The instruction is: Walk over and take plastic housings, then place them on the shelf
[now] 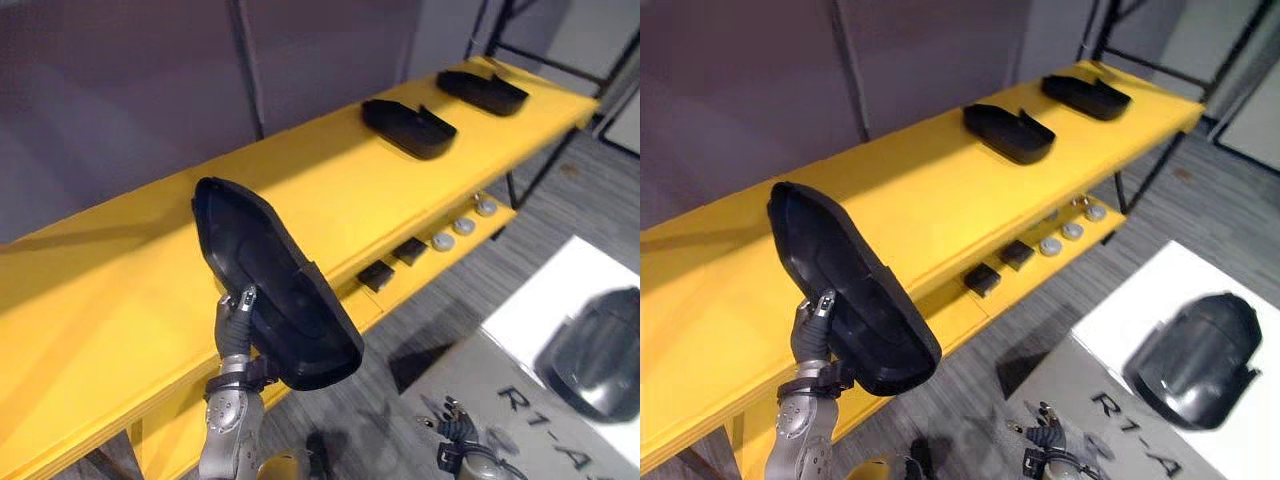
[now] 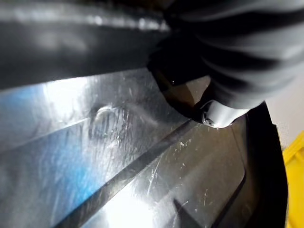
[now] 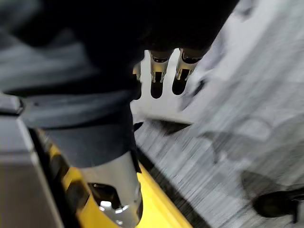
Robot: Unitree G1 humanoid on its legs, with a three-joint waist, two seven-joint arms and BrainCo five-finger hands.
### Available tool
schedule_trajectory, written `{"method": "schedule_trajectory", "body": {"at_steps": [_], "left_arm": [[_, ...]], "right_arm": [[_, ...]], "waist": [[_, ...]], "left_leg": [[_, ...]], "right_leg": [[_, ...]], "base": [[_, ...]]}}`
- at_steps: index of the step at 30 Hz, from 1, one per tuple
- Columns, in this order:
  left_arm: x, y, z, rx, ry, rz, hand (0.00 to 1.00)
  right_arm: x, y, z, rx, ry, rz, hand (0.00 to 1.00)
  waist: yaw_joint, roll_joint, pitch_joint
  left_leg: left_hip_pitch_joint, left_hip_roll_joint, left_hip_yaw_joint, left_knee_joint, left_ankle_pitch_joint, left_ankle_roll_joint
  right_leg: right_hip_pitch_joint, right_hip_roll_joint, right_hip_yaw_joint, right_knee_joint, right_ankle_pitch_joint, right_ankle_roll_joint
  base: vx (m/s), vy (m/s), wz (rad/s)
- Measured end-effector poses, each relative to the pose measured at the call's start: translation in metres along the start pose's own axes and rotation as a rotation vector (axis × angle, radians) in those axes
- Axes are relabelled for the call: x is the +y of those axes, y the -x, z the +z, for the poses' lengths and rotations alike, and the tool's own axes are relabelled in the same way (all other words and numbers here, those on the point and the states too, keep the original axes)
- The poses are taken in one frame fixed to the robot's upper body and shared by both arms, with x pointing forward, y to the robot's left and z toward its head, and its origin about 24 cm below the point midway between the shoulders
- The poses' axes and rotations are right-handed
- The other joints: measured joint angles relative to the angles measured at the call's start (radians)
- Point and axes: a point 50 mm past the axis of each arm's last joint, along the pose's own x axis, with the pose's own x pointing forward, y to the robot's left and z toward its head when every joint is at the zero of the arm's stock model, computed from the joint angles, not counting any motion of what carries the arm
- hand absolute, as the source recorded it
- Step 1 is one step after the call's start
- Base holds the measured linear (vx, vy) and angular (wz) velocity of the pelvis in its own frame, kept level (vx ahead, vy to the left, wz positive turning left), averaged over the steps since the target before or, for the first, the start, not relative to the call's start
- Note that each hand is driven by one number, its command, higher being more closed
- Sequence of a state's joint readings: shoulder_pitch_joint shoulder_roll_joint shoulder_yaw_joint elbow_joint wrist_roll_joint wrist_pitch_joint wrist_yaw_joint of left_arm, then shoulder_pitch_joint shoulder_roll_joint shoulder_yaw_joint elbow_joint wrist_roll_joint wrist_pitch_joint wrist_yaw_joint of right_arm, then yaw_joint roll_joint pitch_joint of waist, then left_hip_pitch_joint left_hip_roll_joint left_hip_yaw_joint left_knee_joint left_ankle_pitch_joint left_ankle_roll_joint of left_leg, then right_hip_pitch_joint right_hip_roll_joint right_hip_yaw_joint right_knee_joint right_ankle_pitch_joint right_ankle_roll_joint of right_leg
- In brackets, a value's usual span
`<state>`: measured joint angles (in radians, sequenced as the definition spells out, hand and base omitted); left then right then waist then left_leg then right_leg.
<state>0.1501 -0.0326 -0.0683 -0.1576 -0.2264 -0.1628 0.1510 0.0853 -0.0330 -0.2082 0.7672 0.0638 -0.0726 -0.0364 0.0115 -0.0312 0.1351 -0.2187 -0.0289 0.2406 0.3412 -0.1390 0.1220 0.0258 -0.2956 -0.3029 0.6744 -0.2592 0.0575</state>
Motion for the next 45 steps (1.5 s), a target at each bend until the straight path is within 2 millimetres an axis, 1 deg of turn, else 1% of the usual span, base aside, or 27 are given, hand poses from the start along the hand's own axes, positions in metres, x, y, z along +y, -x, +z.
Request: {"method": "schedule_trajectory", "body": {"at_steps": [2,3,4,5,6,7,8,9,10,11,12,13,14,15,16,18,20,24,27,29,30,31,33,36,37,41,45], "left_arm": [[-0.009,-0.004,0.002,-0.016,-0.017,-0.034,1.0],[-0.012,-0.005,0.003,-0.02,-0.013,-0.047,1.0],[-0.021,-0.008,0.005,-0.033,-0.012,-0.077,1.0],[-0.026,-0.009,0.006,-0.04,-0.008,-0.093,1.0],[-0.035,-0.012,0.009,-0.057,-0.009,-0.126,1.0],[-0.043,-0.012,0.01,-0.066,-0.01,-0.156,1.0],[-0.046,-0.012,0.011,-0.068,-0.008,-0.165,1.0],[-0.047,-0.011,0.01,-0.069,-0.003,-0.169,1.0],[-0.047,-0.011,0.01,-0.065,-0.001,-0.164,1.0],[-0.048,-0.01,0.009,-0.062,0.001,-0.167,1.0],[-0.051,-0.01,0.009,-0.061,0.007,-0.174,1.0],[-0.051,-0.009,0.008,-0.059,0.007,-0.178,1.0],[-0.053,-0.009,0.008,-0.055,0.007,-0.183,1.0],[-0.056,-0.008,0.007,-0.05,0.007,-0.199,1.0],[-0.062,-0.007,0.004,-0.041,0.004,-0.223,1.0],[-0.068,-0.008,0.003,-0.036,0.005,-0.25,1.0],[-0.074,-0.012,0.001,-0.032,0.0,-0.27,1.0],[-0.083,-0.031,-0.007,-0.004,-0.041,-0.264,1.0],[-0.088,-0.047,-0.011,0.016,-0.081,-0.243,1.0],[-0.09,-0.059,-0.013,0.023,-0.137,-0.215,1.0],[-0.089,-0.066,-0.014,0.029,-0.174,-0.192,1.0],[-0.088,-0.072,-0.016,0.042,-0.191,-0.167,1.0],[-0.089,-0.078,-0.02,0.066,-0.196,-0.14,1.0],[-0.096,-0.084,-0.028,0.122,-0.193,-0.115,1.0],[-0.097,-0.086,-0.03,0.138,-0.183,-0.1,1.0],[-0.098,-0.097,-0.029,0.178,-0.115,-0.053,1.0],[-0.094,-0.108,-0.026,0.217,-0.014,0.024,1.0]], "right_arm": [[0.005,0.003,-0.004,0.004,0.009,0.017,0.0],[0.005,0.005,-0.006,0.007,0.008,0.017,0.0],[0.005,0.009,-0.011,0.013,0.011,0.018,0.0],[0.006,0.011,-0.014,0.017,0.011,0.018,0.0],[0.008,0.014,-0.02,0.033,0.006,0.021,0.0],[0.01,0.018,-0.026,0.051,-0.004,0.022,0.0],[0.011,0.02,-0.029,0.057,-0.011,0.023,0.0],[0.016,0.024,-0.033,0.069,-0.027,0.029,0.0],[0.019,0.025,-0.036,0.076,-0.018,0.046,0.0],[0.019,0.026,-0.037,0.079,-0.017,0.046,0.0],[0.018,0.027,-0.038,0.081,-0.016,0.042,0.0],[0.02,0.026,-0.036,0.076,-0.015,0.048,0.0],[0.019,0.026,-0.036,0.075,-0.015,0.048,0.0],[0.018,0.026,-0.036,0.076,-0.015,0.044,0.0],[0.016,0.027,-0.038,0.081,-0.012,0.04,0.0],[0.012,0.028,-0.04,0.086,-0.001,0.035,0.0],[0.012,0.028,-0.04,0.087,0.009,0.034,0.0],[0.012,0.029,-0.044,0.103,0.017,0.037,0.0],[0.011,0.029,-0.05,0.132,0.022,0.037,0.0],[0.011,0.031,-0.056,0.155,0.023,0.036,0.0],[0.011,0.031,-0.058,0.165,0.024,0.037,0.0],[0.011,0.032,-0.06,0.173,0.022,0.037,0.0],[0.01,0.031,-0.059,0.17,0.025,0.037,0.0],[0.004,0.03,-0.057,0.165,0.042,0.033,0.0],[0.001,0.03,-0.056,0.164,0.048,0.029,0.0],[-0.005,0.031,-0.059,0.177,0.061,0.018,0.0],[-0.009,0.033,-0.064,0.195,0.07,0.009,0.0]], "waist": [[-0.003,-0.008,0.003],[-0.007,-0.009,0.003],[-0.023,-0.012,0.002],[-0.028,-0.014,0.001],[-0.034,-0.018,0.002],[-0.036,-0.024,-0.002],[-0.034,-0.03,-0.006],[-0.021,-0.047,-0.018],[-0.013,-0.065,-0.035],[-0.015,-0.07,-0.048],[-0.015,-0.064,-0.065],[-0.014,-0.058,-0.072],[-0.016,-0.057,-0.078],[-0.028,-0.058,-0.084],[-0.032,-0.055,-0.106],[-0.034,-0.053,-0.109],[-0.036,-0.048,-0.125],[-0.047,-0.044,-0.131],[-0.059,-0.043,-0.131],[-0.072,-0.043,-0.131],[-0.085,-0.042,-0.13],[-0.098,-0.041,-0.131],[-0.113,-0.037,-0.133],[-0.121,-0.028,-0.135],[-0.131,-0.026,-0.136],[-0.149,-0.024,-0.139],[-0.167,-0.024,-0.139]], "left_leg": [[0.05,-0.029,-0.052,-0.041,0.002,0.003],[0.058,-0.039,-0.068,-0.042,0.002,0.003],[0.076,-0.062,-0.111,-0.043,0.001,0.003],[0.083,-0.071,-0.128,-0.043,0.0,0.0],[0.094,-0.083,-0.156,-0.042,-0.005,-0.008],[0.104,-0.089,-0.169,-0.042,-0.013,-0.017],[0.112,-0.092,-0.177,-0.045,-0.018,-0.014],[0.128,-0.094,-0.185,-0.047,-0.03,-0.02],[0.138,-0.093,-0.189,-0.051,-0.043,-0.041],[0.141,-0.091,-0.195,-0.054,-0.051,-0.051],[0.146,-0.066,-0.186,-0.056,-0.067,-0.07],[0.157,-0.034,-0.159,-0.052,-0.085,-0.095],[0.16,-0.02,-0.144,-0.049,-0.089,-0.104],[0.173,-0.002,-0.109,-0.048,-0.086,-0.114],[0.181,0.004,-0.101,-0.059,-0.083,-0.118],[0.207,0.004,-0.1,-0.085,-0.075,-0.129],[0.22,0.002,-0.1,-0.108,-0.069,-0.127],[0.251,-0.004,-0.104,-0.144,-0.053,-0.117],[0.258,-0.006,-0.107,-0.158,-0.042,-0.12],[0.265,-0.009,-0.108,-0.175,-0.028,-0.12],[0.271,-0.01,-0.108,-0.187,-0.019,-0.123],[0.279,-0.01,-0.108,-0.202,-0.011,-0.127],[0.281,-0.009,-0.108,-0.215,0.0,-0.122],[0.299,-0.003,-0.107,-0.258,0.02,-0.118],[0.308,-0.001,-0.107,-0.276,0.029,-0.118],[0.312,0.001,-0.1,-0.312,0.048,-0.116],[0.314,0.004,-0.077,-0.335,0.061,-0.117]], "right_leg": [[-0.112,0.079,0.173,-0.041,-0.031,0.019],[-0.13,0.096,0.21,-0.062,-0.035,0.026],[-0.156,0.13,0.292,-0.102,-0.038,0.033],[-0.171,0.144,0.332,-0.119,-0.037,0.033],[-0.197,0.163,0.392,-0.156,-0.035,0.036],[-0.206,0.164,0.403,-0.202,-0.034,0.035],[-0.206,0.162,0.396,-0.227,-0.025,0.035],[-0.201,0.155,0.376,-0.276,0.006,0.032],[-0.188,0.157,0.372,-0.319,0.055,0.028],[-0.177,0.16,0.368,-0.339,0.086,0.032],[-0.151,0.175,0.356,-0.389,0.137,0.048],[-0.123,0.198,0.354,-0.437,0.161,0.032],[-0.113,0.206,0.353,-0.45,0.164,0.027],[-0.092,0.215,0.344,-0.467,0.164,0.025],[-0.084,0.22,0.341,-0.482,0.164,0.024],[-0.062,0.223,0.342,-0.5,0.164,0.023],[-0.054,0.223,0.342,-0.514,0.164,0.023],[-0.03,0.222,0.339,-0.527,0.164,0.023],[-0.028,0.222,0.337,-0.526,0.164,0.023],[-0.029,0.222,0.339,-0.526,0.163,0.021],[-0.029,0.222,0.34,-0.526,0.162,0.02],[-0.029,0.223,0.344,-0.525,0.161,0.018],[-0.034,0.226,0.345,-0.524,0.159,0.015],[-0.05,0.236,0.349,-0.506,0.159,0.004],[-0.052,0.239,0.35,-0.501,0.158,0.002],[-0.081,0.245,0.358,-0.476,0.156,-0.003],[-0.1,0.253,0.377,-0.471,0.161,-0.01]], "base": [[0.23,0.07,0.66],[0.23,0.007,1.03],[0.18,-0.029,0.93],[0.26,-0.083,1.2],[0.2,-0.086,1.11],[0.18,-0.095,1.05],[0.19,-0.129,0.71],[0.24,-0.182,0.28],[0.25,-0.2,0.17],[0.22,-0.201,0.03],[0.23,-0.196,-0.11],[0.22,-0.186,-0.22],[0.19,-0.155,-0.17],[0.16,-0.127,0.0],[0.17,-0.108,0.04],[0.18,-0.051,-0.03],[0.11,-0.009,-0.02],[0.07,0.012,0.04],[0.01,-0.003,0.03],[-0.03,-0.033,0.03],[-0.05,-0.056,-0.01],[-0.05,-0.052,-0.04],[-0.07,-0.066,-0.04],[-0.07,-0.065,-0.06],[-0.07,-0.059,-0.05],[-0.07,-0.044,-0.06],[-0.03,-0.004,-0.17]]}}
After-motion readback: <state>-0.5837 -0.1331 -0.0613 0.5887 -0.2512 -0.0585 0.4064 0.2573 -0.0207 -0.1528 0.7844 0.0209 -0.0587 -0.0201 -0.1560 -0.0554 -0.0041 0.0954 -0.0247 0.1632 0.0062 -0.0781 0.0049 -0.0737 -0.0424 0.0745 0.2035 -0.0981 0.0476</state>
